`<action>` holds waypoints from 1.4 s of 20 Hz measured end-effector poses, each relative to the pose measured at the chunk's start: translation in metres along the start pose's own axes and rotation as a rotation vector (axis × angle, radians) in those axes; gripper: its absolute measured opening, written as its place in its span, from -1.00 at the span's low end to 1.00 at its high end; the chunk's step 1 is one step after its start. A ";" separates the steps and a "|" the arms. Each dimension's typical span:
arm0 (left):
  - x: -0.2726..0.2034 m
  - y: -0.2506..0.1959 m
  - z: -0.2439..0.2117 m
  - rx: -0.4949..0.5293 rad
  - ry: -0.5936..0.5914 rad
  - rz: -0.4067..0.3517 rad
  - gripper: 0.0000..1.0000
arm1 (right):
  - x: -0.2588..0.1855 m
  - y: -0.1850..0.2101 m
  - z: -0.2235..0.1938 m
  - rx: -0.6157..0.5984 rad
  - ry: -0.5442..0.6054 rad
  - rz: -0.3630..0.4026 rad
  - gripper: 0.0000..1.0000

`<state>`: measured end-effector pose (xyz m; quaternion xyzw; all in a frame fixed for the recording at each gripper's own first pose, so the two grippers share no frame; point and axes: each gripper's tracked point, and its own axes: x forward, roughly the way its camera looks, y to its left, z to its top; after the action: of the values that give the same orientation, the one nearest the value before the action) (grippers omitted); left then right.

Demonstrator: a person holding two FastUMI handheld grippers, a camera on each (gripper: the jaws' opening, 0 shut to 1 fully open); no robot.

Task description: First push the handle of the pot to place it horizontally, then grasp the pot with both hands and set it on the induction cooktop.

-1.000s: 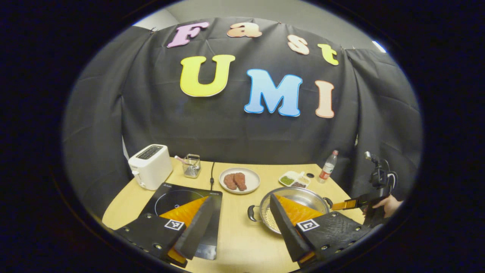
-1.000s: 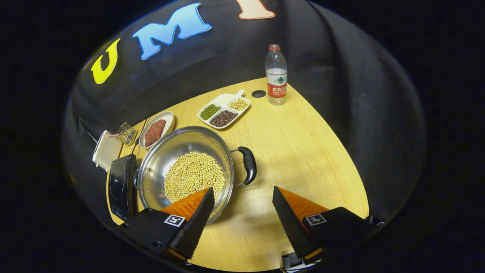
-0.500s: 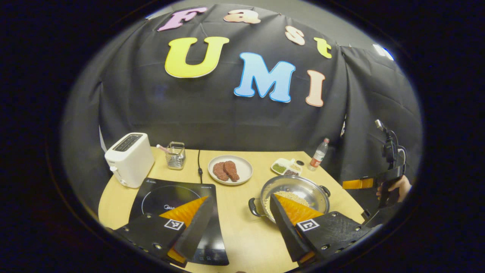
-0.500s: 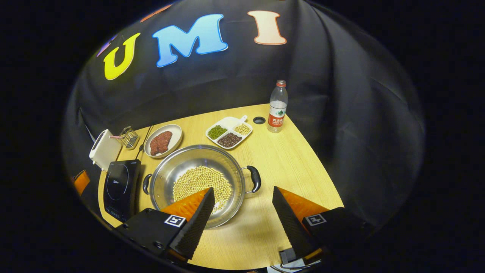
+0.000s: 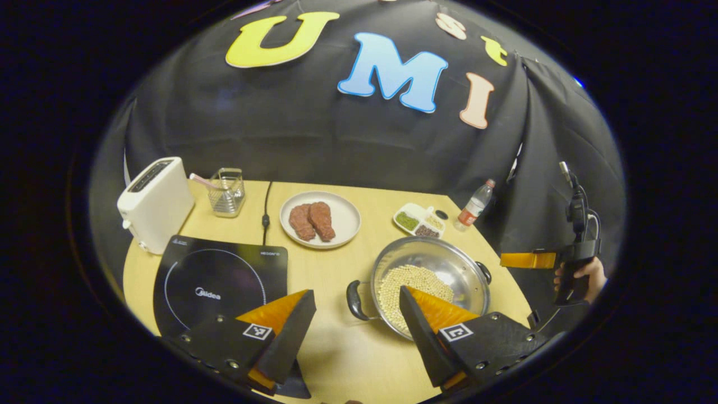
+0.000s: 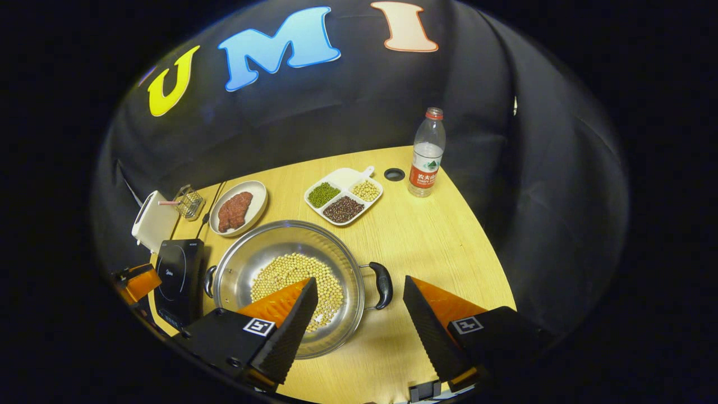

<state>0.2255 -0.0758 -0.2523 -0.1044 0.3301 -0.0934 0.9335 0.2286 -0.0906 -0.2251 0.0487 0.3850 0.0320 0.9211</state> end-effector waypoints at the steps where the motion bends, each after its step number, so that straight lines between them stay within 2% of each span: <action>1: 0.013 -0.001 -0.004 -0.026 0.018 0.002 0.84 | 0.008 -0.004 -0.001 -0.006 0.013 0.006 0.96; 5: 0.057 0.004 -0.025 -0.041 0.076 0.035 0.85 | 0.044 -0.012 -0.008 -0.028 0.058 0.035 0.96; 8: 0.086 0.000 -0.050 -0.086 0.131 0.016 0.85 | 0.066 -0.013 -0.013 -0.059 0.064 0.057 0.96; 9: 0.092 -0.002 -0.055 -0.104 0.142 0.010 0.77 | 0.073 -0.011 -0.018 -0.054 0.076 0.069 0.96; 10: 0.099 -0.001 -0.059 -0.117 0.151 0.009 0.84 | 0.079 -0.009 -0.023 -0.045 0.090 0.082 0.96; 15: 0.124 0.000 -0.076 -0.151 0.185 0.020 0.85 | 0.099 -0.002 -0.043 0.041 0.135 0.140 0.97; 16: 0.127 0.000 -0.079 -0.160 0.190 0.021 0.84 | 0.103 -0.001 -0.045 0.058 0.136 0.151 0.86; 17: 0.130 -0.001 -0.080 -0.167 0.194 0.015 0.85 | 0.106 -0.001 -0.046 0.064 0.130 0.153 0.84; 19: 0.133 -0.006 -0.082 -0.176 0.196 0.000 0.76 | 0.110 0.001 -0.047 0.061 0.122 0.159 0.70; 20: 0.135 -0.006 -0.082 -0.175 0.196 0.001 0.55 | 0.111 0.000 -0.047 0.054 0.119 0.155 0.59; 21: 0.136 -0.004 -0.083 -0.172 0.195 0.011 0.46 | 0.112 0.000 -0.047 0.043 0.114 0.155 0.57; 22: 0.139 -0.005 -0.084 -0.168 0.200 0.008 0.25 | 0.114 -0.002 -0.048 0.023 0.109 0.140 0.42; 23: 0.140 -0.005 -0.085 -0.160 0.208 0.010 0.25 | 0.116 -0.008 -0.048 -0.001 0.098 0.124 0.55; 24: 0.139 -0.004 -0.084 -0.148 0.210 0.018 0.25 | 0.116 -0.007 -0.049 -0.015 0.093 0.124 0.38; 25: 0.140 -0.001 -0.085 -0.137 0.207 0.025 0.32 | 0.114 -0.007 -0.049 -0.019 0.092 0.122 0.29; 26: 0.141 -0.003 -0.084 -0.143 0.201 0.018 0.07 | 0.115 -0.008 -0.049 -0.020 0.098 0.120 0.32; 27: 0.141 -0.004 -0.085 -0.154 0.200 0.009 0.14 | 0.115 -0.008 -0.050 -0.019 0.108 0.118 0.27; 28: 0.142 -0.003 -0.083 -0.166 0.197 0.001 0.07 | 0.116 -0.007 -0.054 -0.017 0.127 0.118 0.27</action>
<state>0.2803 -0.1242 -0.3995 -0.1712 0.4269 -0.0750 0.8848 0.2720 -0.0825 -0.3458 0.0612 0.4388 0.0925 0.8917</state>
